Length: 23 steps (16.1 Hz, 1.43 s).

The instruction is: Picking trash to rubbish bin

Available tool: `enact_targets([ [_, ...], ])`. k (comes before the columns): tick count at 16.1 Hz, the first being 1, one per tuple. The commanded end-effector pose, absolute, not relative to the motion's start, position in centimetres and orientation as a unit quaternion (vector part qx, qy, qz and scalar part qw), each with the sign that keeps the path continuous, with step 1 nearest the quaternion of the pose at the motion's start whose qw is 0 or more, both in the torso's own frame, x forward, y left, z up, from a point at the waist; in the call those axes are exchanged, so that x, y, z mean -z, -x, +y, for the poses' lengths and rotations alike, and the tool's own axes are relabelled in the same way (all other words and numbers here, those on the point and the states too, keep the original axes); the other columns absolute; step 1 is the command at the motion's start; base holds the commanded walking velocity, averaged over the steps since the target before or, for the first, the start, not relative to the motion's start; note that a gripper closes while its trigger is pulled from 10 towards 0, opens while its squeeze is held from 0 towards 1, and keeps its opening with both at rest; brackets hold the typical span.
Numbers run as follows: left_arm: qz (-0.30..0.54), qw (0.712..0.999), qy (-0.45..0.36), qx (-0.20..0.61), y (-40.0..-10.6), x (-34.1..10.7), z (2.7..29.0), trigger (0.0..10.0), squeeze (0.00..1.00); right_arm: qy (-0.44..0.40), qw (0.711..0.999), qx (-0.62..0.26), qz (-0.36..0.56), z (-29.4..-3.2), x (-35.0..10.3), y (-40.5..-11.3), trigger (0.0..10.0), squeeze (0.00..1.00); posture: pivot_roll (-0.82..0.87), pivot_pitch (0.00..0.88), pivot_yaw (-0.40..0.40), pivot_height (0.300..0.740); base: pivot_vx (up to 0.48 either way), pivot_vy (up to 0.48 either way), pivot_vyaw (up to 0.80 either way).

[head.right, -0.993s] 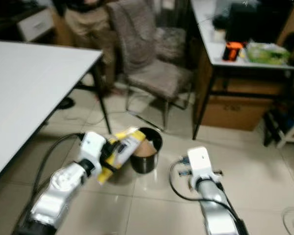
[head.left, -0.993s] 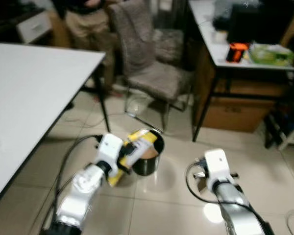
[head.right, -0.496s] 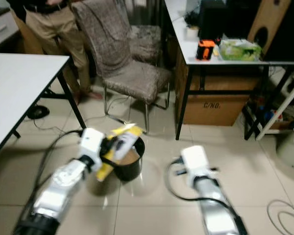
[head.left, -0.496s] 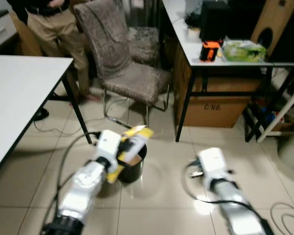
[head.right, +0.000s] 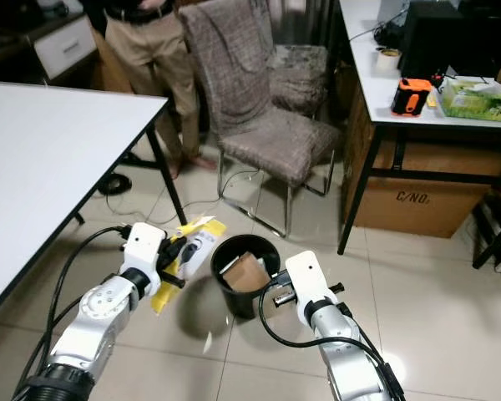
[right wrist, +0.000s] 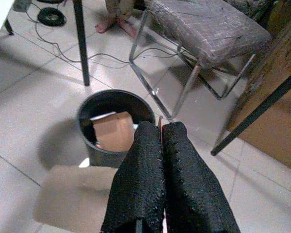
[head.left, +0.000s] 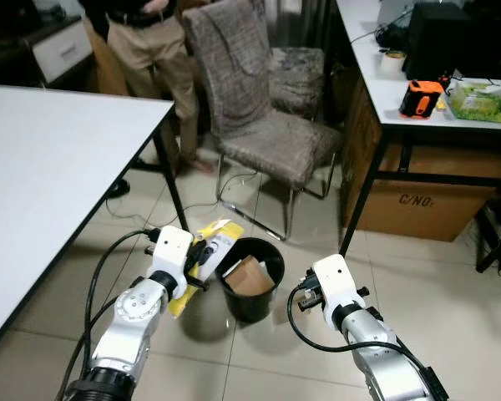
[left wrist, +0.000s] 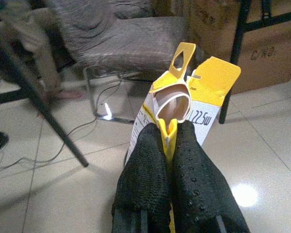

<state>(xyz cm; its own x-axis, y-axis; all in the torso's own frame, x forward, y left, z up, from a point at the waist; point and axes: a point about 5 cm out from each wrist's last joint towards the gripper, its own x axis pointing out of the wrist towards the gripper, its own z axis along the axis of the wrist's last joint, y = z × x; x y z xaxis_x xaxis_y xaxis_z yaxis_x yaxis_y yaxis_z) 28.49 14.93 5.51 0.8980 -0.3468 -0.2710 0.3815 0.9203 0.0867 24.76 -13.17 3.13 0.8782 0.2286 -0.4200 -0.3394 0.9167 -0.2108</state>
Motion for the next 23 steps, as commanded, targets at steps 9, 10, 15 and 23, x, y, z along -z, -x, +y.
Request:
enact_targets([
  [9,0.119,0.967,-0.088,0.205,-28.81,-5.84,14.59,10.0,0.00,0.146,0.959,-0.140,0.199,-13.68,-2.93,-24.97,10.0,0.00,-0.11,0.000,0.037,0.740,0.351,0.000,0.00],
  [10,0.118,0.967,-0.089,0.206,-28.88,-5.94,14.61,10.0,0.00,0.146,0.959,-0.141,0.199,-13.63,-2.98,-25.01,10.0,0.00,-0.11,0.000,0.036,0.740,0.371,0.000,0.00],
  [15,0.118,0.967,-0.088,0.208,-28.82,-6.01,14.74,10.0,0.00,0.149,0.958,-0.143,0.199,-13.49,-2.92,-24.83,10.0,0.00,-0.11,0.000,0.041,0.740,0.373,0.000,0.00],
  [23,0.120,0.965,-0.089,0.217,-28.84,-5.95,14.30,10.0,0.00,0.153,0.958,-0.139,0.198,-13.92,-3.00,-24.85,10.0,0.00,-0.12,0.000,0.048,0.740,0.375,0.000,0.00],
])
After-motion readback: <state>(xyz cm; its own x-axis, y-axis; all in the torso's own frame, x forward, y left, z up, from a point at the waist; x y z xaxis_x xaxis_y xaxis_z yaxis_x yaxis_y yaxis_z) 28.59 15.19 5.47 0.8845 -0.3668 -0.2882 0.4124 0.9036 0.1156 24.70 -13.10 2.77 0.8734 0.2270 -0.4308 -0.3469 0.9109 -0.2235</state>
